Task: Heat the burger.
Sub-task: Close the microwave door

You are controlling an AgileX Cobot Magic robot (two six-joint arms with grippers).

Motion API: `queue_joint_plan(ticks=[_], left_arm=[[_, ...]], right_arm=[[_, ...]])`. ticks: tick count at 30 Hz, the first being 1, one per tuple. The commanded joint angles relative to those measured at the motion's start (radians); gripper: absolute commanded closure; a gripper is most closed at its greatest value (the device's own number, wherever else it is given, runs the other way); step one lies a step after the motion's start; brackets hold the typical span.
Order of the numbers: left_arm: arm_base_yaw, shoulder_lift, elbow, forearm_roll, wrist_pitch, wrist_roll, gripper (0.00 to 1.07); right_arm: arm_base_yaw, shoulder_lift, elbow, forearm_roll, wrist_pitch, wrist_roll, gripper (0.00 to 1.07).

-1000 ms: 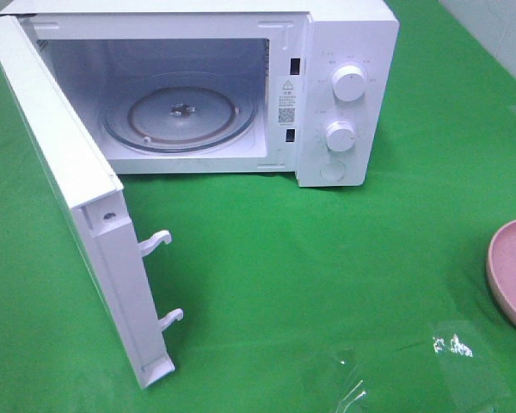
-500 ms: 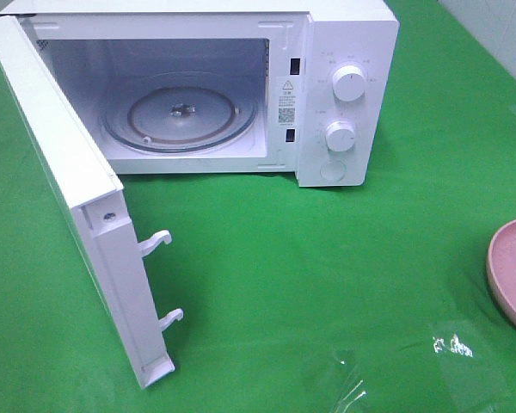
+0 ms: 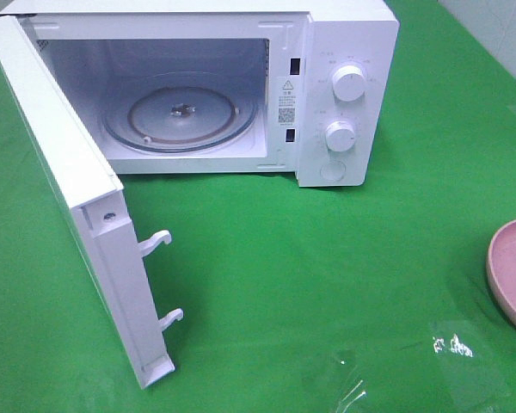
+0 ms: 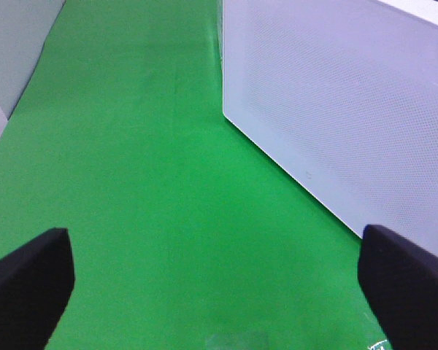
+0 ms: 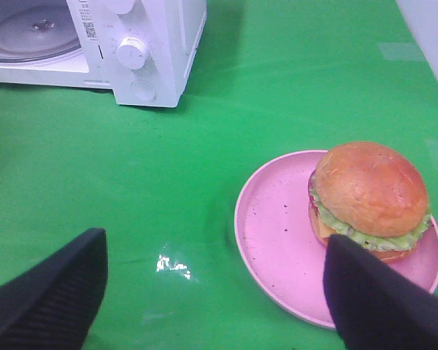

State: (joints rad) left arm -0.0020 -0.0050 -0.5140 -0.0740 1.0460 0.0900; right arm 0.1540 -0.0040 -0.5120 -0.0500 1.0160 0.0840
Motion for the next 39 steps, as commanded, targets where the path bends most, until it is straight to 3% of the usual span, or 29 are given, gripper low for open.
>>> queue_joint_plan(ticks=[1, 12, 16, 17, 18, 19, 20, 21, 22, 23, 24, 25, 26, 28, 29, 34, 36, 39], left_arm=[[0.004, -0.018, 0.003, -0.006, -0.010, 0.000, 0.08], [0.004, -0.018, 0.000, -0.007, -0.016, -0.020, 0.09], [0.004, 0.000, -0.025, -0.005, -0.061, -0.029, 0.15], [0.004, 0.021, -0.031, -0.005, -0.102, -0.032, 0.23], [0.004, 0.021, -0.031, -0.005, -0.102, -0.032, 0.23], [0.004, 0.033, -0.031, -0.006, -0.124, -0.032, 0.30], [0.004, 0.056, -0.031, -0.009, -0.154, -0.032, 0.44], [0.004, 0.056, -0.031, -0.009, -0.154, -0.032, 0.44], [0.004, 0.084, -0.031, -0.009, -0.182, -0.032, 0.59], [0.004, 0.084, -0.031, -0.009, -0.182, -0.032, 0.59], [0.004, 0.116, -0.029, -0.006, -0.215, -0.031, 0.76], [0.004, 0.116, -0.029, -0.006, -0.215, -0.031, 0.76], [0.004, 0.146, -0.025, -0.005, -0.249, -0.031, 0.88], [0.004, 0.160, -0.021, -0.005, -0.263, -0.031, 0.93], [0.004, 0.195, -0.007, -0.003, -0.302, -0.031, 1.03], [0.004, 0.252, 0.044, -0.004, -0.437, -0.028, 1.07], [0.004, 0.289, 0.121, -0.005, -0.618, -0.020, 1.07], [0.004, 0.299, 0.140, -0.006, -0.668, -0.015, 1.07]], right_arm=[[-0.006, -0.025, 0.004, 0.000, -0.014, 0.004, 0.31], [-0.006, -0.025, 0.004, 0.000, -0.014, 0.004, 0.31], [-0.006, -0.025, 0.004, 0.000, -0.014, 0.004, 0.31], [-0.006, -0.025, 0.004, 0.000, -0.014, 0.004, 0.31], [-0.006, -0.025, 0.004, 0.000, -0.014, 0.004, 0.31], [-0.006, -0.025, 0.004, 0.000, -0.014, 0.004, 0.31], [-0.006, -0.025, 0.004, 0.000, -0.014, 0.004, 0.31], [-0.006, -0.025, 0.004, 0.000, -0.014, 0.004, 0.31], [-0.006, -0.025, 0.004, 0.000, -0.014, 0.004, 0.31], [-0.006, -0.025, 0.004, 0.000, -0.014, 0.004, 0.31], [-0.006, -0.025, 0.004, 0.000, -0.014, 0.004, 0.31], [-0.006, -0.025, 0.004, 0.000, -0.014, 0.004, 0.31], [-0.006, -0.025, 0.004, 0.000, -0.014, 0.004, 0.31], [-0.006, -0.025, 0.004, 0.000, -0.014, 0.004, 0.31], [-0.006, -0.025, 0.004, 0.000, -0.014, 0.004, 0.31], [-0.006, -0.025, 0.004, 0.000, -0.014, 0.004, 0.31], [-0.006, -0.025, 0.004, 0.000, -0.014, 0.004, 0.31], [-0.006, -0.025, 0.004, 0.000, -0.014, 0.004, 0.31]])
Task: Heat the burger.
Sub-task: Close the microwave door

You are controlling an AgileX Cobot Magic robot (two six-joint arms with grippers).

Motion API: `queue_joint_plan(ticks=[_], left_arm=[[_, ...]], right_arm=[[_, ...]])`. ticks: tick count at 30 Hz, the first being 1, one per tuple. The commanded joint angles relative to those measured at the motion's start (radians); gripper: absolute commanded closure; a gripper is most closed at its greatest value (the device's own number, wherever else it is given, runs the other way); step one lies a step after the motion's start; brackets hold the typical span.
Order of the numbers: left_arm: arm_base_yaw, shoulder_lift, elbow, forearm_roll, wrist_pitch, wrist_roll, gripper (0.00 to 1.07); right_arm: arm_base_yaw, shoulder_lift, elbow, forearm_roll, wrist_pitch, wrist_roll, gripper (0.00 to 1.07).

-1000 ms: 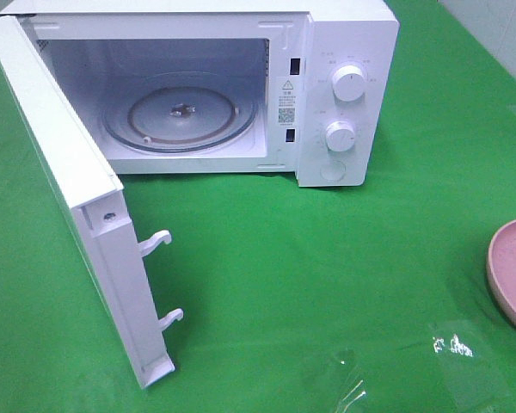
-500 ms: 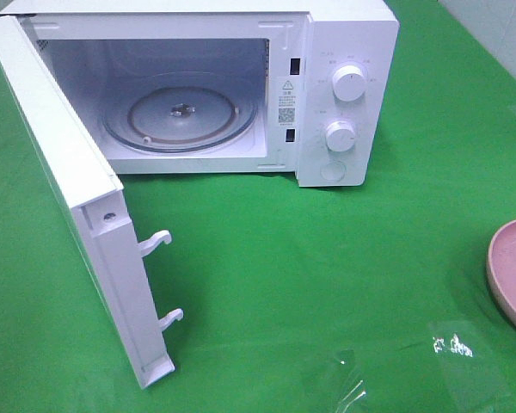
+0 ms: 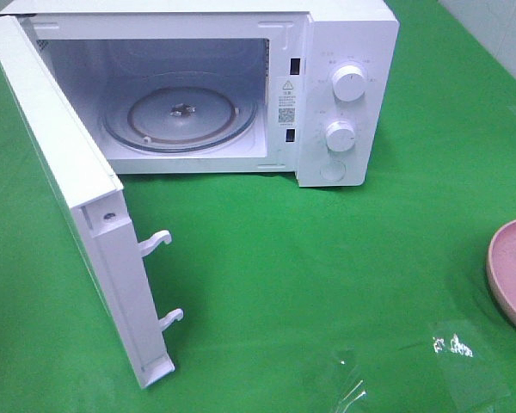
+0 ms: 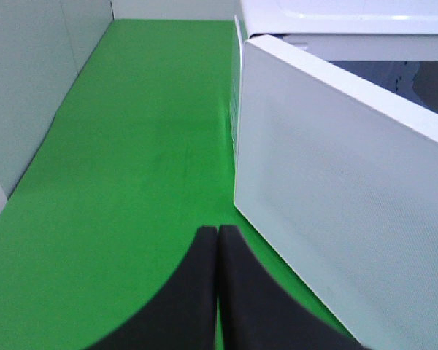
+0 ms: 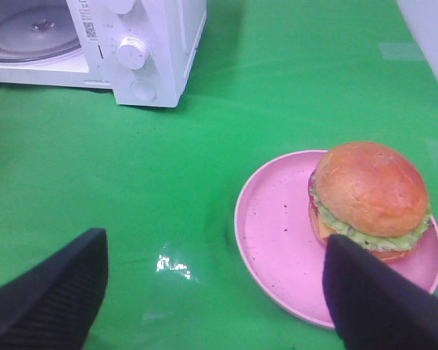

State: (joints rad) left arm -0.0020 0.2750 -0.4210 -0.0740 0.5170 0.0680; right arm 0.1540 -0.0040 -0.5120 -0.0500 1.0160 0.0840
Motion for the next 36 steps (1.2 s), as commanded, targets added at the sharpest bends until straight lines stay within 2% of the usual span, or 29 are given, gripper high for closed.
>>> queue_joint_plan(ticks=[1, 2, 3, 6, 7, 9, 10, 11, 13, 16, 20, 23, 24, 25, 27, 28, 29, 32, 34, 35, 36], left_arm=[[0.004, 0.041, 0.084, -0.008, -0.227, 0.015, 1.07], [0.004, 0.041, 0.084, -0.008, -0.227, 0.015, 1.07], [0.004, 0.062, 0.119, -0.008, -0.322, 0.018, 1.07], [0.004, 0.085, 0.157, -0.008, -0.412, 0.018, 1.07], [0.004, 0.114, 0.190, -0.008, -0.517, 0.018, 1.07], [0.004, 0.130, 0.207, -0.008, -0.556, 0.018, 1.07], [0.004, 0.164, 0.237, -0.008, -0.655, 0.017, 1.07], [0.004, 0.164, 0.237, -0.008, -0.655, 0.017, 1.07], [0.004, 0.241, 0.277, -0.008, -0.771, 0.010, 1.07], [0.004, 0.267, 0.277, -0.008, -0.783, 0.009, 1.07], [0.004, 0.417, 0.277, 0.000, -0.899, -0.021, 1.07], [0.004, 0.444, 0.277, 0.005, -0.923, -0.034, 1.07], [0.004, 0.493, 0.277, 0.021, -0.958, -0.068, 1.07], [0.004, 0.493, 0.277, 0.021, -0.958, -0.068, 1.07], [0.004, 0.587, 0.277, 0.133, -1.017, -0.138, 1.07], [0.004, 0.587, 0.277, 0.133, -1.017, -0.138, 1.07], [0.004, 0.636, 0.277, 0.209, -1.064, -0.189, 1.07], [0.004, 0.654, 0.277, 0.237, -1.086, -0.210, 1.07], [0.004, 0.754, 0.269, 0.353, -1.191, -0.304, 1.07], [0.004, 0.754, 0.269, 0.353, -1.191, -0.304, 1.07], [0.003, 0.801, 0.257, 0.397, -1.221, -0.337, 1.07]], right_arm=[[-0.006, -0.025, 0.004, 0.000, -0.014, 0.004, 0.31], [-0.006, -0.025, 0.004, 0.000, -0.014, 0.004, 0.31], [-0.006, -0.025, 0.004, 0.000, -0.014, 0.004, 0.31], [-0.006, -0.025, 0.004, 0.000, -0.014, 0.004, 0.31], [-0.006, -0.025, 0.004, 0.000, -0.014, 0.004, 0.31], [-0.006, -0.025, 0.004, 0.000, -0.014, 0.004, 0.31], [-0.006, -0.025, 0.004, 0.000, -0.014, 0.004, 0.31], [-0.006, -0.025, 0.004, 0.000, -0.014, 0.004, 0.31], [-0.006, -0.025, 0.004, 0.000, -0.014, 0.004, 0.31], [-0.006, -0.025, 0.004, 0.000, -0.014, 0.004, 0.31], [-0.006, -0.025, 0.004, 0.000, -0.014, 0.004, 0.31], [-0.006, -0.025, 0.004, 0.000, -0.014, 0.004, 0.31], [-0.006, -0.025, 0.004, 0.000, -0.014, 0.004, 0.31], [-0.006, -0.025, 0.004, 0.000, -0.014, 0.004, 0.31], [-0.006, -0.025, 0.004, 0.000, -0.014, 0.004, 0.31], [-0.006, -0.025, 0.004, 0.000, -0.014, 0.004, 0.31], [-0.006, -0.025, 0.004, 0.000, -0.014, 0.004, 0.31], [-0.006, -0.025, 0.004, 0.000, -0.014, 0.004, 0.31], [-0.006, -0.025, 0.004, 0.000, -0.014, 0.004, 0.31], [-0.006, -0.025, 0.004, 0.000, -0.014, 0.004, 0.31], [-0.006, -0.025, 0.004, 0.000, -0.014, 0.004, 0.31]])
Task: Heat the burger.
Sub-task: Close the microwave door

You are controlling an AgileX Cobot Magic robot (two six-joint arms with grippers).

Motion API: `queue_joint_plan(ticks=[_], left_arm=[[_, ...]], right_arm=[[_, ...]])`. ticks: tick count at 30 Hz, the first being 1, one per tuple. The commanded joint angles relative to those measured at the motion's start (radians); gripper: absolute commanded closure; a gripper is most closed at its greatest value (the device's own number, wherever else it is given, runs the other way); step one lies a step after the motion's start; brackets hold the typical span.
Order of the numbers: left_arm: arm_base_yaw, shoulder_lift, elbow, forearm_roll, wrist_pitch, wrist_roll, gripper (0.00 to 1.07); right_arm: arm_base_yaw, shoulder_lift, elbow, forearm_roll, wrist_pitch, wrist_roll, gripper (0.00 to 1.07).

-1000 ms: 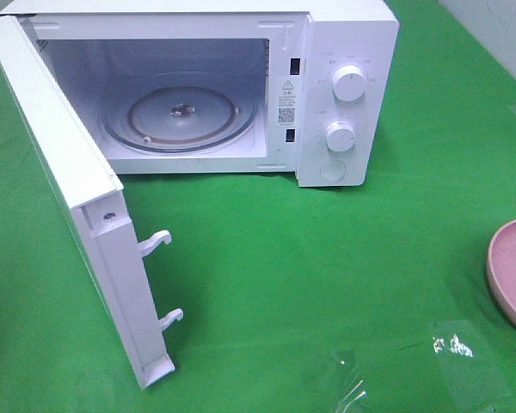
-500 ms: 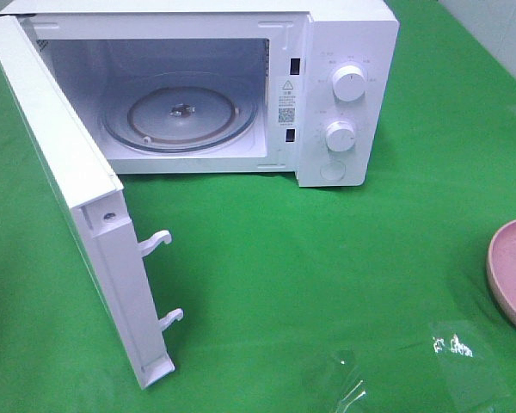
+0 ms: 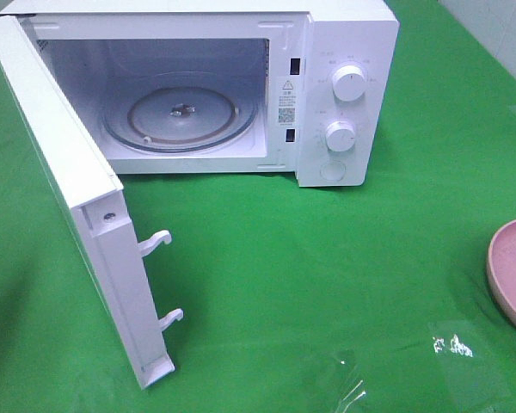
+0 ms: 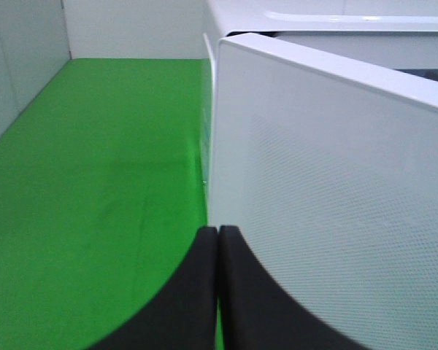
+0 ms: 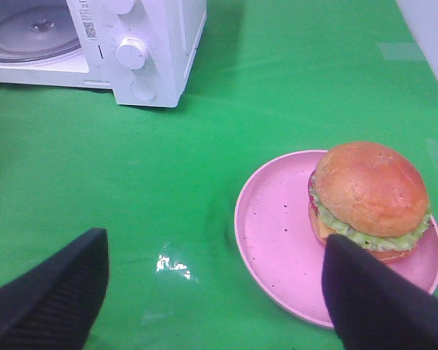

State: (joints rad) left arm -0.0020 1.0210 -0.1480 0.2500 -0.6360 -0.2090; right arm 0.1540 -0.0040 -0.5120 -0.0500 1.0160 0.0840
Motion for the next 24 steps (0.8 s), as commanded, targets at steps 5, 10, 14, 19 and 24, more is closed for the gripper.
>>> queue_joint_plan(ticks=[5, 10, 14, 19, 24], left_arm=[[-0.021, 0.125, -0.042, 0.114, -0.077, -0.075, 1.07], [-0.105, 0.254, -0.084, 0.110, -0.124, -0.059, 1.07], [-0.163, 0.331, -0.087, 0.081, -0.208, -0.021, 1.07], [-0.225, 0.401, -0.092, -0.027, -0.236, 0.006, 1.07], [-0.321, 0.449, -0.123, -0.142, -0.236, 0.084, 1.07]], right_arm=[[-0.006, -0.025, 0.004, 0.000, -0.014, 0.004, 0.32], [-0.006, -0.025, 0.004, 0.000, -0.014, 0.004, 0.32], [-0.006, -0.025, 0.004, 0.000, -0.014, 0.004, 0.32], [-0.006, -0.025, 0.004, 0.000, -0.014, 0.004, 0.32], [-0.006, -0.025, 0.004, 0.000, -0.014, 0.004, 0.32]])
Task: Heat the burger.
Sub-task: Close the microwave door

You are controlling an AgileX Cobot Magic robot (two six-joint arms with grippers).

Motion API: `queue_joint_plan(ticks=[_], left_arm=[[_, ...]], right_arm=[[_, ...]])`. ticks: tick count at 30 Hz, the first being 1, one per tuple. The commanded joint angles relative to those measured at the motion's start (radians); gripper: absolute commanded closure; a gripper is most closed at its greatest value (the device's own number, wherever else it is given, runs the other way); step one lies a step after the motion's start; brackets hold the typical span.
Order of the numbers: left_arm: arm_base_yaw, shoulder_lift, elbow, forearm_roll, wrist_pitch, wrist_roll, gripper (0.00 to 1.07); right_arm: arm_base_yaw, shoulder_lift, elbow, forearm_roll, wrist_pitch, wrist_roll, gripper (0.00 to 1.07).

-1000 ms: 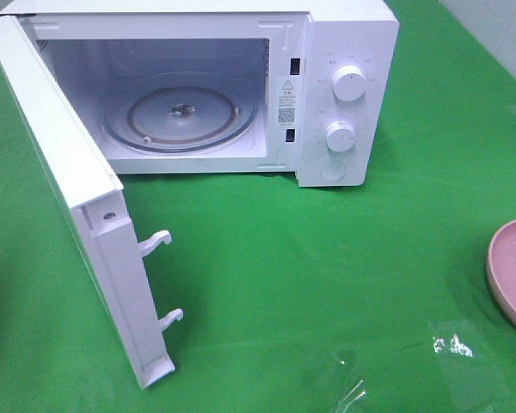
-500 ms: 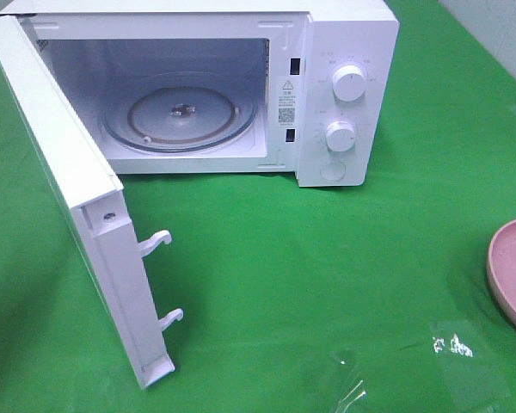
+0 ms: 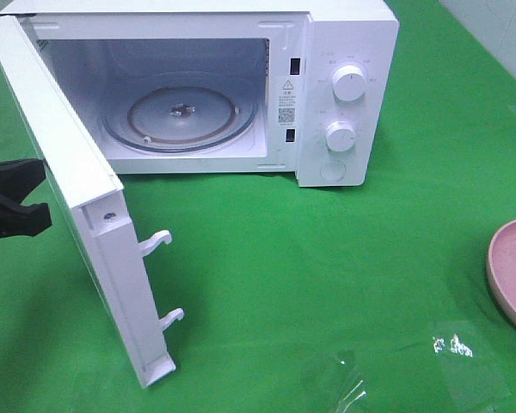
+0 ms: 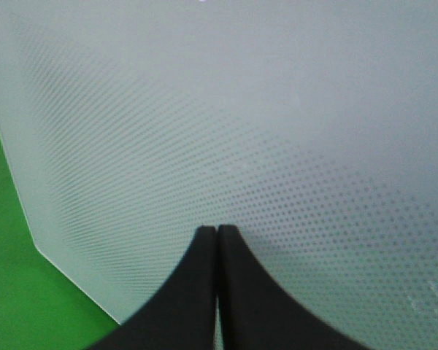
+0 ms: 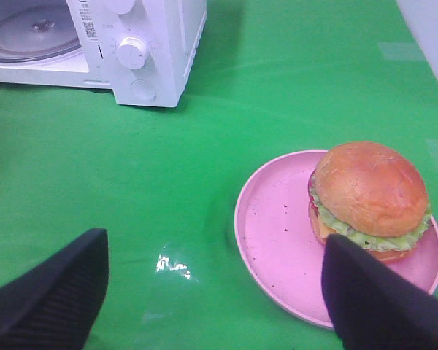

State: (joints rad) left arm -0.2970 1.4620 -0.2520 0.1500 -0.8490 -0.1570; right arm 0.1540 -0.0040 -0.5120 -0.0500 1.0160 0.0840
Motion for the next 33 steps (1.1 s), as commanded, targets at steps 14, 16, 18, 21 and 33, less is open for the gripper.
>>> queue_joint_plan(ticks=[14, 16, 18, 21, 33], left_arm=[[-0.291, 0.165, -0.210, -0.402, -0.021, 0.208, 1.07], [-0.320, 0.190, -0.241, -0.449, -0.021, 0.232, 1.07], [-0.332, 0.200, -0.255, -0.466, -0.020, 0.241, 1.07], [-0.384, 0.243, -0.323, -0.545, -0.018, 0.286, 1.07], [-0.461, 0.388, -0.549, -0.605, -0.007, 0.330, 1.07]], right_arm=[[-0.006, -0.025, 0.004, 0.000, -0.014, 0.004, 0.32], [-0.006, -0.025, 0.004, 0.000, -0.014, 0.004, 0.32], [-0.006, -0.025, 0.004, 0.000, -0.014, 0.004, 0.32], [-0.006, -0.025, 0.004, 0.000, -0.014, 0.004, 0.32], [-0.006, -0.025, 0.004, 0.000, -0.014, 0.004, 0.32]])
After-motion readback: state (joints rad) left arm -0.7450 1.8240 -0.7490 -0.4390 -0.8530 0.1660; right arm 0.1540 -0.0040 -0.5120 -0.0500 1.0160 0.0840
